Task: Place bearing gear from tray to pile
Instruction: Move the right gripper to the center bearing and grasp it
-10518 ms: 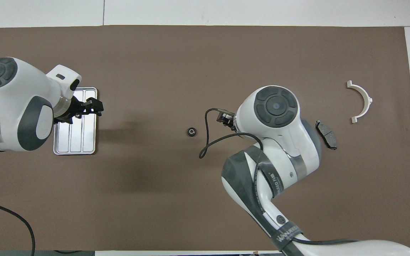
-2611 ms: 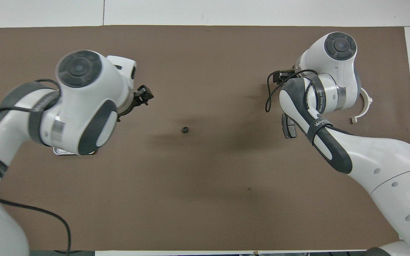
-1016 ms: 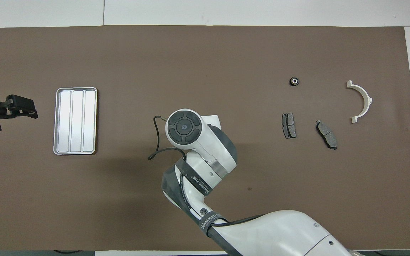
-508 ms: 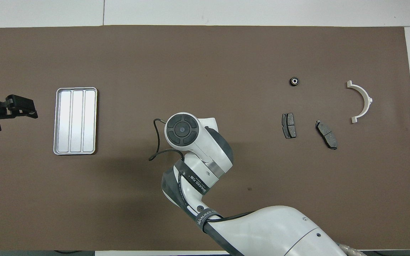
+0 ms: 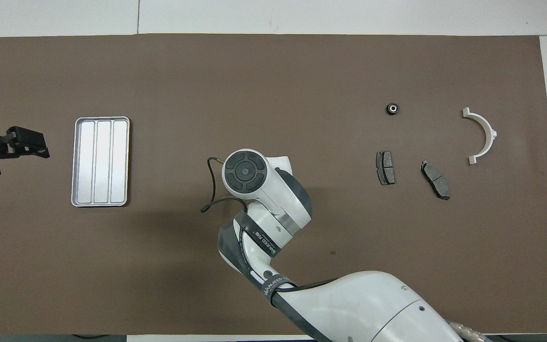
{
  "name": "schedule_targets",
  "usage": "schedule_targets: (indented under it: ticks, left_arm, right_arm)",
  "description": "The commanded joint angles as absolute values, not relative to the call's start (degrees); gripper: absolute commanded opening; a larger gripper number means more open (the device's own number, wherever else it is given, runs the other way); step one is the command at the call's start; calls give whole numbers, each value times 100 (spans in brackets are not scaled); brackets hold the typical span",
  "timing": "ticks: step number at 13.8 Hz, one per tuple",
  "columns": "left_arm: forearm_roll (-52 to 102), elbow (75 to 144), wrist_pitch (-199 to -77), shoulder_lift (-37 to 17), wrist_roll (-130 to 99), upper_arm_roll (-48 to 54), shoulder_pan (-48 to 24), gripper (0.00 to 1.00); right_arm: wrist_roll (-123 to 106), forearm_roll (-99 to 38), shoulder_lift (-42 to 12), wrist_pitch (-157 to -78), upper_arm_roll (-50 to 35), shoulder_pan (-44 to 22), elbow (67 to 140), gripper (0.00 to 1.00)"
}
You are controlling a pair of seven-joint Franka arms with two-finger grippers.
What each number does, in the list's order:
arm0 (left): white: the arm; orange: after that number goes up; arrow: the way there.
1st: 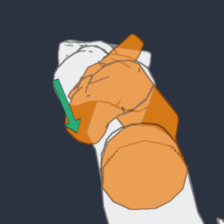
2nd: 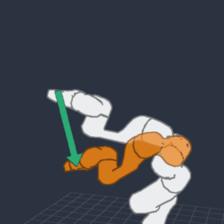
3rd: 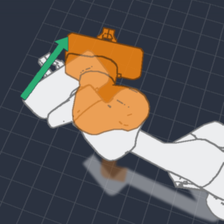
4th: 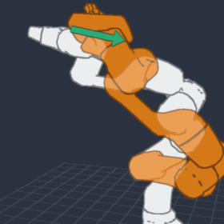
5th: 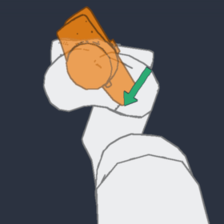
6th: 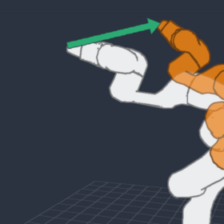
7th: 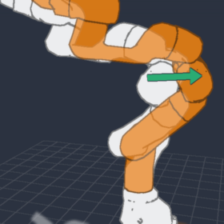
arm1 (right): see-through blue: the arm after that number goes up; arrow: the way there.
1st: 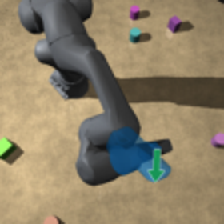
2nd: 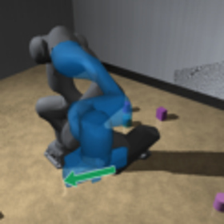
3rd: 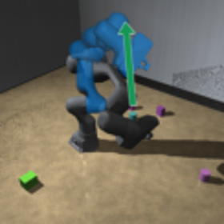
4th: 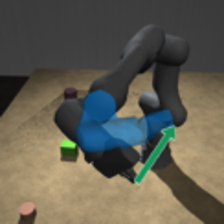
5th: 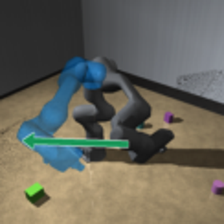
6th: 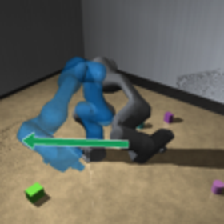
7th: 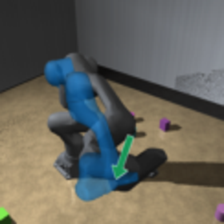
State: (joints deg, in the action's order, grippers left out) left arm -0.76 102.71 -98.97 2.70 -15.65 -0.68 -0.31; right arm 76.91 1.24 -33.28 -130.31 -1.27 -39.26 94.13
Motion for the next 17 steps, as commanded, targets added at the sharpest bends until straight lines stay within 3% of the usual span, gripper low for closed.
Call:
schedule_targets:
  ticks: [1, 4, 8, 10, 12, 17]
  left_arm:
    - [-18, 10397, -9914, 404, -1538, -35, -17, 100]
    - [-18, 10397, -9905, 404, -1538, -44, -18, 100]
    - [-18, 10389, -9914, 404, -1538, -44, -18, 100]
    - [-18, 10389, -9914, 404, -1538, -44, -18, 100]
    - [-9, 10389, -9914, 404, -1538, -44, -18, 100]
    - [-17, 10389, -9914, 404, -1538, -44, -18, 100]
  right_arm:
    - [7796, 176, -3454, -13079, -141, -3920, 9290, 96]
    - [7787, 298, -3568, -12824, -149, -3929, 9045, 95]
    - [7787, 316, -3577, -12850, -149, -3885, 9044, 77]
    - [7778, 334, -3586, -12832, -149, -3867, 9044, 59]
    - [7778, 325, -3586, -12875, -149, -3858, 9053, 51]
    - [7761, 316, -3595, -12920, -149, -3797, 9070, 11]
